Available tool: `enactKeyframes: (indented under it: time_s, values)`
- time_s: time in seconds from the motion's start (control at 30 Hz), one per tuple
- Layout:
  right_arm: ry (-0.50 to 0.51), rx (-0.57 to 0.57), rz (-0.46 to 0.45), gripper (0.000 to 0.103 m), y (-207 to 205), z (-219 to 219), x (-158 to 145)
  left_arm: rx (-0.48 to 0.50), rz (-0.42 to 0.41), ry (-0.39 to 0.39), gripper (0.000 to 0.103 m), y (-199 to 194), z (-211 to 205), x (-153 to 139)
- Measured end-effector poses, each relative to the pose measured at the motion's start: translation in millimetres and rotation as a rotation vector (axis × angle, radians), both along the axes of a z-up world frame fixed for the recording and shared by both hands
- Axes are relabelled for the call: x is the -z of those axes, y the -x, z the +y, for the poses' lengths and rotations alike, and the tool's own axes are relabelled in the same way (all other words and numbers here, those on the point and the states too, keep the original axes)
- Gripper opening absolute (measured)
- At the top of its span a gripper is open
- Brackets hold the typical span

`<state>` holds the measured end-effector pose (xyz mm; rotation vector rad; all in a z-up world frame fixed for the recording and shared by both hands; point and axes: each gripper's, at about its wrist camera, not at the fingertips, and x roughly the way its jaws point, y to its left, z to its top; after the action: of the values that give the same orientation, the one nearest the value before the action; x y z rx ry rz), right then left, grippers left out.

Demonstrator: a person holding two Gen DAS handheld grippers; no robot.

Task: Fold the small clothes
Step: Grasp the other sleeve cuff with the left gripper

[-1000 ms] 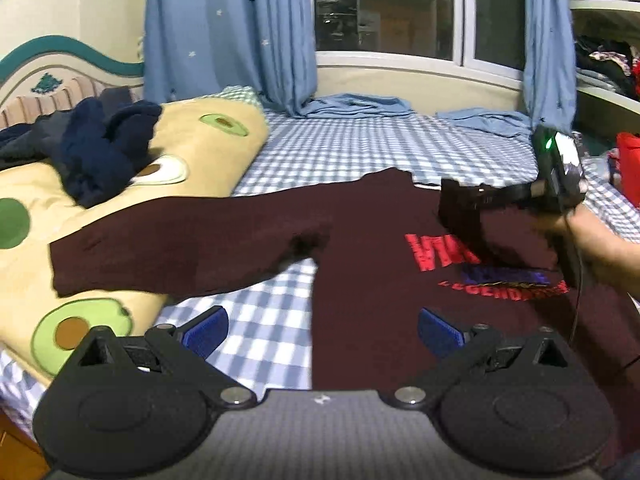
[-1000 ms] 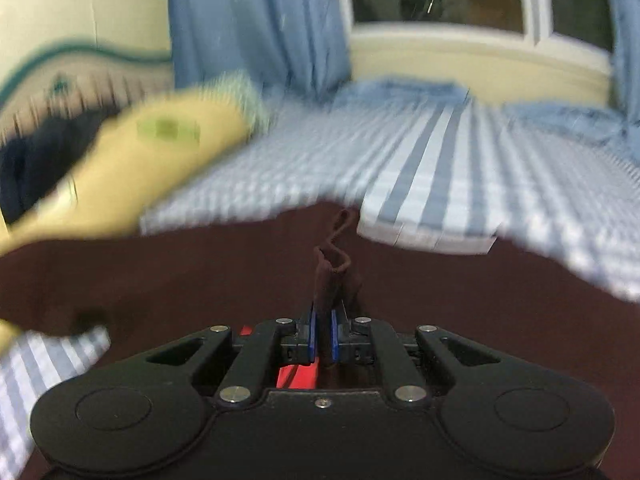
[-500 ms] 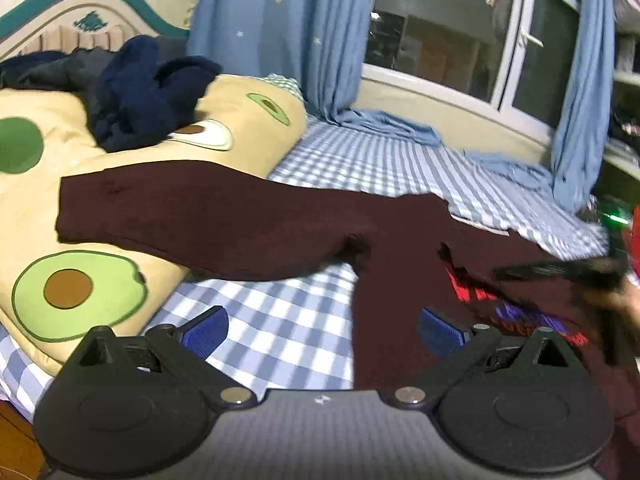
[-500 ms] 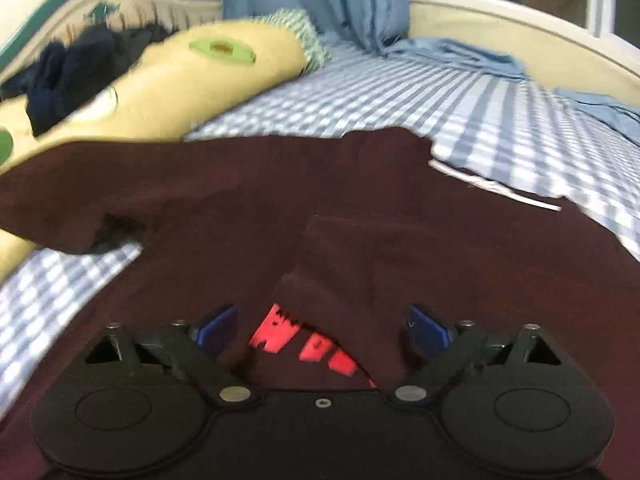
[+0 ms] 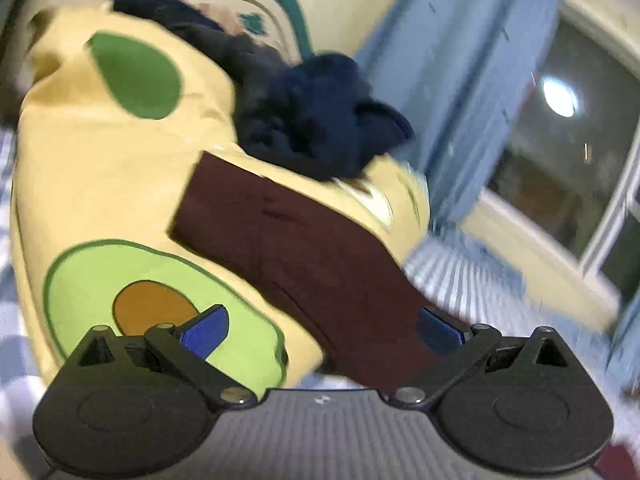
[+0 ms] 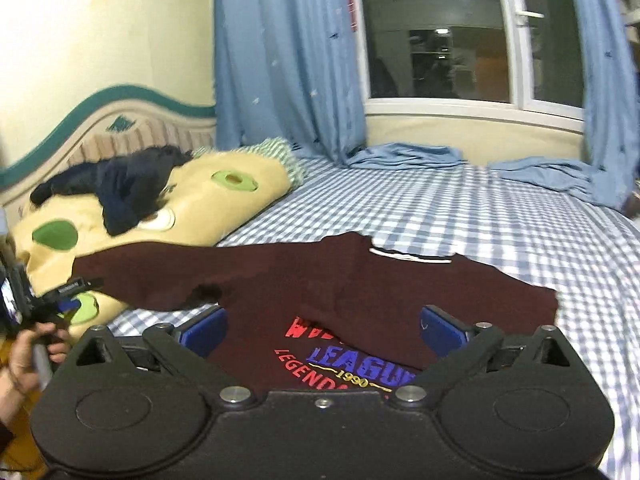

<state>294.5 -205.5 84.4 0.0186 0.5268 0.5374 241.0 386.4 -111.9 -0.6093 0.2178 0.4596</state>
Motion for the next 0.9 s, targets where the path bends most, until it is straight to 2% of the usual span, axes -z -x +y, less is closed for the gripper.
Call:
enactKeyframes:
  time_s: [0.03, 0.1, 0.27, 0.33, 0.37, 0.4, 0.43, 0.47, 0.5, 0.57, 0.7, 0.8, 0.9]
  values:
    - [-0.008, 0.022, 0.000, 0.102, 4.8, -4.8, -2.1, -0.015, -0.036, 0.024, 0.102, -2.6, 6.1, 4.1]
    - [-0.028, 0.061, 0.009, 0.102, 10.6, -12.4, -4.7, -0.050, -0.054, 0.044, 0.102, -11.0, 14.5, 6.6]
    - [-0.050, 0.095, -0.018, 0.102, 15.9, -15.3, -13.2, -0.109, -0.096, 0.038, 0.101, -33.7, 30.5, 5.5]
    - [-0.046, 0.096, -0.029, 0.102, 15.8, -13.6, -15.3, -0.134, -0.105, 0.046, 0.091, -39.6, 38.3, 4.3]
    - [-0.044, 0.098, -0.032, 0.102, 16.5, -13.9, -16.3, -0.144, -0.104, 0.050, 0.077, -40.4, 40.9, 3.8]
    - [-0.044, 0.101, -0.035, 0.102, 16.2, -12.5, -15.9, -0.155, -0.103, 0.061, 0.058, -40.1, 43.4, 3.3]
    - [-0.048, 0.104, -0.037, 0.102, 17.1, -14.1, -16.3, -0.152, -0.105, 0.075, 0.046, -39.9, 47.1, 3.4]
    - [-0.053, 0.111, -0.042, 0.102, 19.3, -15.8, -15.6, -0.136, -0.101, 0.096, 0.027, -39.5, 50.9, 3.7]
    - [-0.059, 0.120, -0.049, 0.102, 21.1, -19.0, -15.3, -0.110, -0.102, 0.114, 0.023, -38.1, 53.1, 3.6]
    - [-0.080, 0.141, -0.070, 0.102, 25.2, -26.4, -14.9, -0.094, -0.095, 0.114, 0.021, -36.3, 52.7, -1.2]
    - [-0.117, 0.190, -0.074, 0.102, 30.1, -51.2, -10.0, -0.044, -0.102, -0.009, 0.018, -37.6, 17.3, -39.5]
    - [-0.158, 0.240, -0.044, 0.102, 31.3, -78.0, 0.1, 0.024, -0.113, -0.189, 0.017, -55.4, -36.8, -87.7]
    - [-0.215, 0.273, -0.005, 0.102, 35.0, -104.7, 10.7, 0.127, -0.173, -0.325, 0.017, -84.6, -103.3, -135.4]
